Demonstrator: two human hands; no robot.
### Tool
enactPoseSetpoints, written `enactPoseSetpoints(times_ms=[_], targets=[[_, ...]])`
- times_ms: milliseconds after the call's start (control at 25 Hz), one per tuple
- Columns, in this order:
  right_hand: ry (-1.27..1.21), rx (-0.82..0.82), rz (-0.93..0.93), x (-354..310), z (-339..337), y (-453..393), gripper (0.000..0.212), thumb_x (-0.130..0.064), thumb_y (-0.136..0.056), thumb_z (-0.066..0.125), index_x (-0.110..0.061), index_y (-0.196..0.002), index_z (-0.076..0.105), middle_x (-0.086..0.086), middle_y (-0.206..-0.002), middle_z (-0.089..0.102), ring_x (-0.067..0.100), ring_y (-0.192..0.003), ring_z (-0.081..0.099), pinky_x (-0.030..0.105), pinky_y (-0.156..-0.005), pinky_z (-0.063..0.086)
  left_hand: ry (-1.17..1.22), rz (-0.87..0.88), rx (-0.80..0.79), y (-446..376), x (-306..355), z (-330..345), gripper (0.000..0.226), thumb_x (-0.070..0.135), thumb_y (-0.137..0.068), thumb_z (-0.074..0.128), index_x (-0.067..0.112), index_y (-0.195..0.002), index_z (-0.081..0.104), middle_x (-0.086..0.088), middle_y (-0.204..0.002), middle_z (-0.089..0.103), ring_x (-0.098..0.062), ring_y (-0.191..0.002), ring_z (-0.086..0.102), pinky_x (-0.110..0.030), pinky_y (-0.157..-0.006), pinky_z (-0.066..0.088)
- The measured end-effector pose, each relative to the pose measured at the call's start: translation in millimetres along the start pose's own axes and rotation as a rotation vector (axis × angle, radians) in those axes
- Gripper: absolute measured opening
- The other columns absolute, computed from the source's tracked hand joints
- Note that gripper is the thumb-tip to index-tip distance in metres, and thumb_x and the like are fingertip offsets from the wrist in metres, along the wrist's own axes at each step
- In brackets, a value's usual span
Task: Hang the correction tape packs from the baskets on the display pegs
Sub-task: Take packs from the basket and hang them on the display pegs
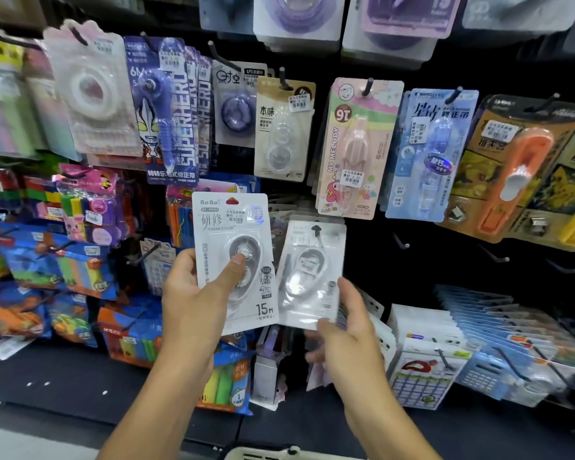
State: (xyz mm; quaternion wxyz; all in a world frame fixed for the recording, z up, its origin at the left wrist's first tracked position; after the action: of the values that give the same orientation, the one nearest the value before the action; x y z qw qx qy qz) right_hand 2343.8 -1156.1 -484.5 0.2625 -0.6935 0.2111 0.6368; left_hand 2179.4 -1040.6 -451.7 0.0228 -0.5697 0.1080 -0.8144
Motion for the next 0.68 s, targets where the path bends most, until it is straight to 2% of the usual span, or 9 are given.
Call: enactPoseSetpoints(times_ms=[40, 120, 200, 240, 320, 400, 440, 560, 680], targets=[[0.010, -0.053, 0.022, 2.4, 2.5, -0.9, 0.063, -0.012, -0.101, 0.054, -0.057, -0.140, 0.036, -0.023, -0.147, 0.041, -0.008, -0.111, 0.059, 0.018, -0.089, 0.050, 0.003, 0.002, 0.002, -0.3, -1.1, 0.4, 0.017, 0.020, -0.087, 0.079, 0.026, -0.098, 0.067, 0.008, -0.095, 0.079, -0.013, -0.086, 0.077, -0.024, -0.058, 0.060], [0.054, -0.070, -0.058, 3.2, 2.3, -2.2, 0.055, -0.031, -0.097, 0.063, -0.062, -0.134, 0.036, -0.029, -0.150, 0.036, -0.008, -0.129, 0.044, 0.022, -0.102, 0.038, -0.025, 0.018, -0.015, -4.0, -2.9, 6.4, 0.016, 0.019, -0.087, 0.078, 0.025, -0.097, 0.067, 0.009, -0.093, 0.079, -0.015, -0.085, 0.077, -0.024, -0.058, 0.059], [0.029, -0.094, -0.184, -7.5, 5.4, -5.1, 0.038, -0.051, -0.087, 0.069, -0.060, -0.116, 0.044, -0.027, -0.137, 0.053, -0.002, -0.123, 0.056, 0.027, -0.098, 0.046, -0.128, 0.062, -0.137, -6.6, 0.4, 24.4, 0.019, 0.018, -0.087, 0.077, 0.027, -0.100, 0.066, 0.009, -0.095, 0.078, -0.014, -0.087, 0.076, -0.028, -0.064, 0.061], [0.022, -0.129, -0.234, -13.4, 8.8, -8.6, 0.042, -0.057, -0.082, 0.071, -0.057, -0.115, 0.046, -0.022, -0.130, 0.059, 0.002, -0.116, 0.062, 0.030, -0.094, 0.051, -0.187, 0.084, -0.240, -5.7, 0.0, 35.2, 0.020, 0.019, -0.088, 0.077, 0.027, -0.103, 0.066, 0.007, -0.097, 0.078, -0.014, -0.090, 0.076, -0.031, -0.070, 0.062], [-0.010, -0.158, -0.269, -23.1, 10.6, -23.5, 0.049, -0.048, -0.082, 0.078, -0.051, -0.121, 0.049, -0.014, -0.127, 0.063, 0.010, -0.114, 0.066, 0.033, -0.091, 0.056, -0.326, 0.156, -0.386, -1.9, -2.0, 49.8, 0.016, 0.028, -0.092, 0.073, 0.030, -0.107, 0.066, 0.012, -0.099, 0.076, -0.006, -0.090, 0.073, -0.026, -0.076, 0.059], [-0.043, -0.103, -0.289, -27.6, 2.0, -40.1, 0.046, -0.024, -0.087, 0.079, -0.043, -0.122, 0.056, -0.013, -0.123, 0.066, 0.006, -0.114, 0.064, 0.024, -0.089, 0.054, -0.549, 0.306, -0.312, -5.3, -0.3, 45.6, 0.019, 0.050, -0.095, 0.061, 0.034, -0.106, 0.065, 0.017, -0.094, 0.072, 0.001, -0.086, 0.067, -0.019, -0.071, 0.052], [-0.029, -0.049, -0.299, -26.7, -5.1, -45.0, 0.045, -0.018, -0.088, 0.077, -0.042, -0.121, 0.058, -0.017, -0.122, 0.065, 0.000, -0.115, 0.061, 0.019, -0.090, 0.050, -0.648, 0.363, -0.248, -9.6, 0.5, 40.2, 0.028, 0.056, -0.095, 0.053, 0.034, -0.108, 0.064, 0.016, -0.096, 0.069, 0.000, -0.088, 0.063, -0.023, -0.074, 0.051], [0.026, 0.037, -0.233, -11.7, -19.4, -41.4, 0.041, -0.020, -0.090, 0.072, -0.046, -0.120, 0.060, -0.028, -0.128, 0.059, -0.020, -0.115, 0.049, 0.006, -0.088, 0.040, -0.904, 0.486, -0.191, -24.4, 5.3, 37.9, 0.037, 0.043, -0.096, 0.056, 0.024, -0.129, 0.058, 0.009, -0.127, 0.058, -0.014, -0.116, 0.051, -0.035, -0.096, 0.045], [0.128, 0.120, -0.207, 1.7, -21.6, -34.3, 0.039, -0.030, -0.092, 0.069, -0.049, -0.123, 0.056, -0.031, -0.127, 0.055, -0.023, -0.113, 0.046, 0.004, -0.082, 0.037, -1.093, 0.514, -0.343, -34.7, -0.9, 58.7, 0.047, 0.028, -0.096, 0.062, 0.020, -0.142, 0.053, 0.005, -0.153, 0.045, -0.016, -0.138, 0.037, -0.033, -0.114, 0.030]])
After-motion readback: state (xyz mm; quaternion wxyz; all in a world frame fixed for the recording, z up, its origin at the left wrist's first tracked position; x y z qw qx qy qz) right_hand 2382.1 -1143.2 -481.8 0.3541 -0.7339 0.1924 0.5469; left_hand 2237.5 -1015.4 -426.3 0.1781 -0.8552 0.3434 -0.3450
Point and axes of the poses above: each hand's wrist, its own y-axis away from the middle knuckle, its own z-axis out of the palm, x = y × z, the point moved 5 cm from there along -y, towards the middle knuckle
